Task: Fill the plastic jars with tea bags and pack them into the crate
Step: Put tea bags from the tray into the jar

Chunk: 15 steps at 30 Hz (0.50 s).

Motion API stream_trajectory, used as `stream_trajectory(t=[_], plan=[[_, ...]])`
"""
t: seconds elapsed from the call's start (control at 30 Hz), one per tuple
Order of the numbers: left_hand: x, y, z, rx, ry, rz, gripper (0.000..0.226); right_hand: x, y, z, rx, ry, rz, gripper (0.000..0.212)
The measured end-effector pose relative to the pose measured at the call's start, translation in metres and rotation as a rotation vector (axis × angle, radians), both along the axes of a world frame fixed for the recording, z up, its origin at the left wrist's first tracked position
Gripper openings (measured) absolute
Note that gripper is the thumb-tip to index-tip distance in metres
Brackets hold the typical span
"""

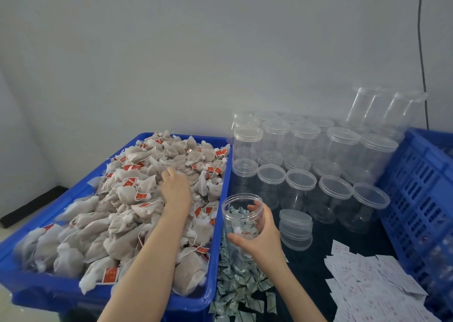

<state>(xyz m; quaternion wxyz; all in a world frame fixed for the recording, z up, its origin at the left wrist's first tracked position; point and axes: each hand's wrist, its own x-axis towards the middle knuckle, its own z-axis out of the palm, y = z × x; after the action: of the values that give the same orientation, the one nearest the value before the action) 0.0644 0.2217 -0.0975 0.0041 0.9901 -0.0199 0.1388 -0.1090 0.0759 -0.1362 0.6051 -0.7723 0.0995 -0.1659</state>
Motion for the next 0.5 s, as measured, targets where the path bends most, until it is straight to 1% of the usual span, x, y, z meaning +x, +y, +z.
stream_trajectory(t=[0.1, 0.17, 0.2, 0.3, 0.33, 0.4, 0.47, 0.5], plan=[[-0.001, 0.001, 0.003, -0.111, 0.014, -0.019, 0.024, 0.001, 0.001, 0.0, 0.006, 0.003, 0.005, 0.096], [-0.002, 0.0, 0.006, -0.238, -0.02, -0.066, 0.023, 0.001, 0.002, 0.0, 0.01, 0.002, 0.003, 0.097], [-0.003, -0.001, 0.007, -0.342, -0.056, -0.108, 0.021, 0.001, 0.002, 0.0, 0.013, 0.001, 0.001, 0.097], [-0.01, -0.006, 0.017, -0.745, -0.202, -0.308, 0.015, 0.003, 0.002, 0.0, 0.016, -0.003, -0.001, 0.094], [-0.013, -0.008, 0.022, -0.865, -0.216, -0.373, 0.013, 0.004, 0.002, 0.0, 0.018, -0.002, -0.001, 0.094], [-0.019, -0.01, 0.031, -1.131, -0.137, -0.484, 0.012, 0.006, 0.001, -0.003, 0.024, 0.003, -0.005, 0.094], [-0.027, -0.012, 0.039, -1.384, 0.044, -0.571, 0.015, 0.007, 0.001, -0.005, 0.035, 0.003, -0.003, 0.093], [-0.031, -0.014, 0.04, -1.447, 0.122, -0.609, 0.017, 0.008, 0.001, -0.005, 0.037, 0.003, -0.002, 0.092]])
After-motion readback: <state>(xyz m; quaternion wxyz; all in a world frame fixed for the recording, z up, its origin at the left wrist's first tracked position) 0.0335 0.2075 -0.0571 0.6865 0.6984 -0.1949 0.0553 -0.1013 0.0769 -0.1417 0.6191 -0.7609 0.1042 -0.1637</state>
